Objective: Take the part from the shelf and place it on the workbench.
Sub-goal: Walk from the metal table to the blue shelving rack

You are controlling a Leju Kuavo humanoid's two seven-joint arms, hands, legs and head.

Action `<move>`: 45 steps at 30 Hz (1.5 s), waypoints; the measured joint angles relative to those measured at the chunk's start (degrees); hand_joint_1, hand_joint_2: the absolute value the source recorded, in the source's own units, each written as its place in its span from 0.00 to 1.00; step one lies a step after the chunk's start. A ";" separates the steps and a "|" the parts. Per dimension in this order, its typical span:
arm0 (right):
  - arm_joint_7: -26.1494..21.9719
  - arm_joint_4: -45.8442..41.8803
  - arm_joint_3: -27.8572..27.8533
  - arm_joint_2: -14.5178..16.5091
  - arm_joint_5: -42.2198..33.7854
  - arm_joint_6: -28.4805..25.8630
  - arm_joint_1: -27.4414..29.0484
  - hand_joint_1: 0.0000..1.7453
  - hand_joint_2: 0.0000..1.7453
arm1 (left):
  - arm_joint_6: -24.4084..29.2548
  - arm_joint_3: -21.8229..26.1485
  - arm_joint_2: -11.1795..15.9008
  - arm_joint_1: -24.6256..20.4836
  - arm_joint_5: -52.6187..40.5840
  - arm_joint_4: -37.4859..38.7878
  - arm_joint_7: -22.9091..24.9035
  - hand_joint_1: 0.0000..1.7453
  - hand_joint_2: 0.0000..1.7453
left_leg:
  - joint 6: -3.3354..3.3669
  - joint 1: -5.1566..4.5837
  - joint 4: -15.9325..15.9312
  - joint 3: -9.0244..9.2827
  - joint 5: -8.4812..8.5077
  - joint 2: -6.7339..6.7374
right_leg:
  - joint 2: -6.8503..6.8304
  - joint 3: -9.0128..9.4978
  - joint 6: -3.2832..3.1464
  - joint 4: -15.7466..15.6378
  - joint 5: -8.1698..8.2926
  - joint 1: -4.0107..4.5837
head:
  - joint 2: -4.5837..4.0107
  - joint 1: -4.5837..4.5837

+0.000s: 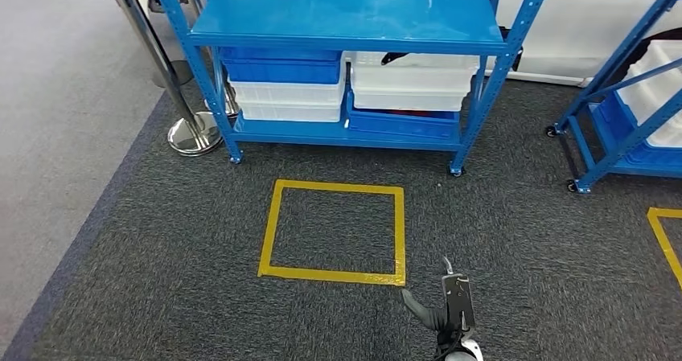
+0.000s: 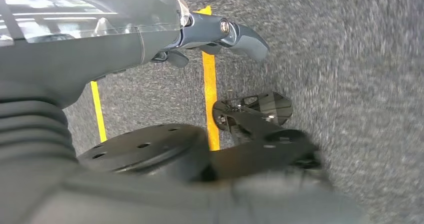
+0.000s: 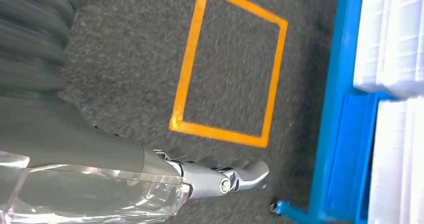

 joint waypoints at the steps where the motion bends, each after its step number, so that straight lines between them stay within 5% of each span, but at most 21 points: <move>1: 0.04 0.04 -0.17 -0.01 0.11 -0.01 0.17 0.00 1.00 | 0.04 -0.08 -0.08 0.08 -0.18 -0.01 -0.02 0.00 1.00 | -0.05 0.00 2.44 -1.27 -0.49 -0.25 | 0.90 0.00 -0.04 0.06 -0.01 0.04 | 0.00 0.00; 2: 0.11 0.09 -0.39 -0.02 0.25 -0.04 0.36 0.00 1.00 | 0.06 -0.16 -0.18 0.10 -0.39 -0.01 -0.03 0.00 1.00 | -0.05 0.01 2.84 -1.63 0.16 -0.34 | 1.82 0.01 -0.03 0.16 -0.02 0.06 | 0.00 0.00; 4: 0.37 0.09 -0.81 -0.04 0.57 -0.17 0.77 0.00 1.00 | -0.02 -0.27 -0.40 0.05 -0.58 -0.02 -0.19 0.00 1.00 | 0.17 0.12 -2.84 0.64 4.27 -1.26 | 3.73 0.05 0.13 0.48 -0.11 0.03 | 0.00 0.00; 6: 0.61 -0.08 -1.06 -0.03 0.85 -0.25 1.32 0.00 1.00 | -0.15 -0.27 -0.53 0.07 -0.55 -0.01 -0.50 0.00 1.00 | 0.51 0.41 -10.11 3.66 7.24 -4.65 | 5.35 -0.19 0.61 0.93 -0.25 0.03 | 0.00 0.01; 8: 0.70 -0.27 -1.27 -0.02 1.02 -0.26 2.04 0.00 1.00 | -0.28 -0.27 -0.67 0.12 -0.48 -0.01 -0.69 0.00 0.50 | 0.80 0.41 -12.72 4.68 7.51 -6.62 | 6.74 -0.70 1.47 1.09 -0.14 -0.19 | 0.00 0.01; 9: 0.72 -0.31 -1.41 -0.03 1.08 -0.27 2.43 0.00 1.00 | -0.33 -0.27 -0.78 0.10 -0.43 -0.02 -0.76 0.00 0.25 | 0.97 0.30 -12.95 4.79 7.59 -6.06 | 7.50 -0.93 1.96 0.97 0.05 -0.30 | 0.00 0.01; 10: 0.74 -0.42 -1.61 -0.07 1.15 -0.32 2.90 0.00 0.75 | -0.42 -0.27 -0.92 0.05 -0.33 -0.02 -0.86 0.00 0.00 | 1.33 0.32 -13.15 4.94 7.78 -5.23 | 7.64 -1.08 2.37 0.94 0.15 -0.45 | 0.00 0.01; 13: 1.20 -1.27 -2.17 -0.16 1.88 -0.68 3.76 0.00 0.00 | -0.88 -0.22 -1.21 0.02 0.50 -0.04 -1.46 0.00 0.00 | 2.49 0.46 -14.10 5.42 8.32 -2.65 | 2.34 -3.31 3.18 5.21 -2.47 -0.18 | 0.00 0.03; 15: 2.21 -1.79 -2.35 -0.15 2.98 -1.12 3.92 0.00 0.00 | -1.37 -0.03 -1.26 0.23 1.67 -0.04 -1.26 0.00 0.00 | 2.82 0.19 -14.15 5.46 8.21 -1.03 | -0.61 -6.93 3.67 12.37 -6.06 -0.23 | 0.00 0.04; 17: 3.32 -1.96 -2.53 -0.14 3.96 -1.37 4.22 0.00 0.00 | -1.93 0.41 -1.33 0.34 3.04 -0.04 -0.58 0.00 0.00 | 2.74 0.12 -14.12 5.45 7.95 0.16 | -1.13 -8.66 4.00 16.15 -6.85 -0.50 | 0.00 0.04; 18: 3.68 -1.99 -2.62 -0.15 4.23 -1.32 4.32 0.00 0.00 | -2.27 0.75 -1.37 0.35 3.71 -0.04 -0.36 0.00 0.00 | 2.59 0.13 -14.11 5.53 7.68 0.49 | -1.24 -7.78 4.06 14.80 -5.61 -0.61 | 0.00 0.04; 21: 4.22 -2.07 -2.84 -0.25 4.51 -1.09 4.15 0.00 0.00 | -3.26 2.16 -1.57 0.37 6.12 -0.04 -0.41 0.00 0.00 | 1.82 0.07 -14.10 6.28 6.62 1.15 | -2.09 -1.25 3.49 3.79 -1.55 -0.49 | 0.00 0.04; 23: 4.51 -2.07 -3.04 -0.29 4.52 -1.14 3.92 0.00 0.00 | -3.50 3.51 -1.68 0.38 7.79 -0.04 -0.63 0.00 0.00 | 1.12 -0.06 -14.22 6.77 6.02 1.43 | -2.47 0.69 2.47 0.78 -2.19 -0.04 | 0.00 0.04; 27: 4.83 -2.08 -3.93 -0.44 4.49 -1.27 4.04 0.00 0.00 | -3.30 5.72 -1.88 0.36 9.10 -0.05 -0.96 0.00 0.00 | -0.09 0.12 -12.87 7.58 4.79 1.01 | -1.96 2.47 0.67 0.08 -2.79 -0.10 | 0.01 0.02; 29: 4.83 -2.06 -4.19 -0.51 4.47 -1.28 4.05 0.00 0.00 | -3.12 6.32 -1.88 0.45 9.34 -0.06 -1.06 0.00 0.00 | -0.33 0.21 -6.31 4.22 2.49 0.14 | -1.77 3.85 0.05 -0.19 -3.28 -0.16 | 0.00 0.00; 31: 4.84 -1.94 -4.35 -0.53 4.46 -1.27 4.11 0.00 0.00 | -2.84 6.81 -1.87 0.68 9.43 -0.06 -1.05 0.00 0.00 | -0.42 0.20 1.76 -1.49 0.63 -0.20 | -1.29 5.02 -0.24 -0.16 -4.27 -0.01 | 0.00 -0.01; 33: 4.84 -1.71 -4.56 -0.54 4.46 -1.26 4.23 0.00 0.00 | -2.48 7.15 -1.89 0.84 9.44 -0.06 -1.04 0.00 0.00 | -0.26 0.18 3.08 -4.65 3.26 -0.24 | -0.59 6.52 -0.19 -0.15 -5.53 0.11 | 0.00 -0.01; 35: 4.84 -1.51 -4.74 -0.55 4.50 -1.30 4.27 0.00 0.00 | -2.23 7.30 -1.89 0.93 9.44 -0.06 -1.04 0.00 0.00 | 0.36 0.05 -3.51 -4.16 9.85 -0.36 | 0.01 8.35 -0.02 -0.15 -7.03 0.21 | 0.00 0.00; 37: 4.83 -1.20 -4.93 -0.55 4.63 -1.37 4.19 0.00 0.00 | -2.09 7.40 -1.89 1.01 9.43 -0.06 -1.03 0.00 0.00 | 1.22 -0.28 -9.05 -2.78 13.74 -0.62 | 0.39 9.45 0.54 0.02 -8.42 0.47 | 0.01 0.01; 42: 4.05 -0.75 -5.12 -0.64 5.64 -1.77 3.72 0.00 0.00 | -2.36 7.52 -2.07 0.50 9.43 -0.09 -1.61 0.00 0.00 | 2.73 -0.49 -11.86 -1.23 12.36 -0.75 | -0.11 9.59 2.28 0.45 -10.19 0.07 | 0.01 0.01; 45: 3.74 -0.65 -5.12 -0.74 5.87 -1.87 3.56 0.00 0.00 | -2.39 7.74 -2.24 0.44 9.48 -0.10 -1.76 0.00 0.00 | 3.20 -0.23 -12.95 0.03 11.90 -0.58 | -0.78 4.33 3.09 9.54 -13.69 -0.14 | 0.01 0.01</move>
